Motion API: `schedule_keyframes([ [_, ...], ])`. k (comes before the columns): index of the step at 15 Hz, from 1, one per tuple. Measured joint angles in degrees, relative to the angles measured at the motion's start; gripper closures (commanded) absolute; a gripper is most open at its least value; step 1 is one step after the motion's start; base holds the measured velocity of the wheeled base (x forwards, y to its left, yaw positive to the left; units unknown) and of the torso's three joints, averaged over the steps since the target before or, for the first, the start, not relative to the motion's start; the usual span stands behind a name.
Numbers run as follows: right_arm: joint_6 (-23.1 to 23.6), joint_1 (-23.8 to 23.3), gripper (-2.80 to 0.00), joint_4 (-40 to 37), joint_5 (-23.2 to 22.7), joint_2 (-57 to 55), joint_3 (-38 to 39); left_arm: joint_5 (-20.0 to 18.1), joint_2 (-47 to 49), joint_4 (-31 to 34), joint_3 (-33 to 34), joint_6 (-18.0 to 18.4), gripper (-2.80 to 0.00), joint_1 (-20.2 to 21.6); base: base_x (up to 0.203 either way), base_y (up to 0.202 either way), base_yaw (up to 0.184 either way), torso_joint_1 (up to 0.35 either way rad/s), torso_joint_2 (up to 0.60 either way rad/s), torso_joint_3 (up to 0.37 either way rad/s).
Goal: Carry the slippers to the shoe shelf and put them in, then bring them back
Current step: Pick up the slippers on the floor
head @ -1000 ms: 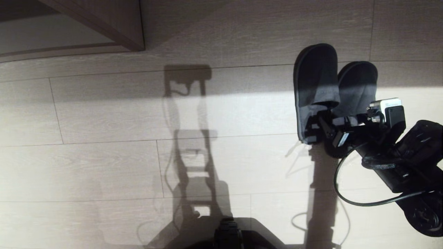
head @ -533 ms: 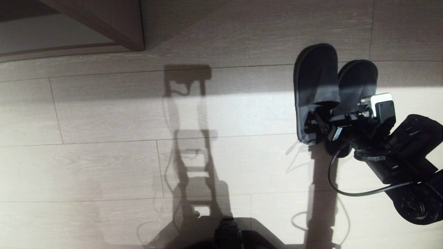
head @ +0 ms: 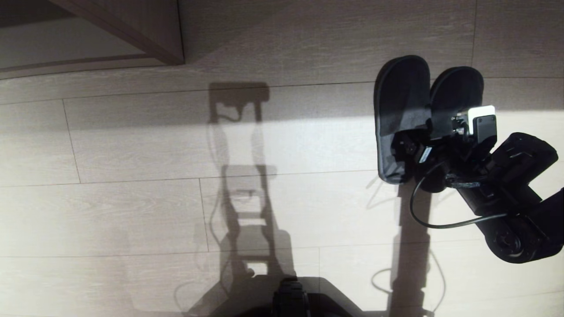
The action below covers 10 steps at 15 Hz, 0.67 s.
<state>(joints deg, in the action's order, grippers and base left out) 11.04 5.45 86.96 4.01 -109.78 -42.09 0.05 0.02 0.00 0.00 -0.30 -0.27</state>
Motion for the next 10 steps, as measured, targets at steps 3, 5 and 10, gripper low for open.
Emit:
schedule_keyframes([
  [3,-0.4,0.0,-2.80,0.0,0.0,-0.8,-2.2,0.0,0.0,0.0,0.0,0.0,0.00,0.0,0.000,0.000,0.000,0.000,0.00,0.000],
  [5,-0.8,-0.3,-2.80,-0.1,-0.1,-1.3,-4.3,0.0,0.0,0.0,0.0,0.0,0.00,0.0,0.000,0.000,0.000,0.000,0.00,0.000],
  [10,-2.0,-0.6,0.00,-0.1,-0.4,-2.4,-6.9,0.0,0.0,0.0,0.0,0.0,0.00,0.0,0.000,0.000,0.000,0.000,0.00,0.000],
])
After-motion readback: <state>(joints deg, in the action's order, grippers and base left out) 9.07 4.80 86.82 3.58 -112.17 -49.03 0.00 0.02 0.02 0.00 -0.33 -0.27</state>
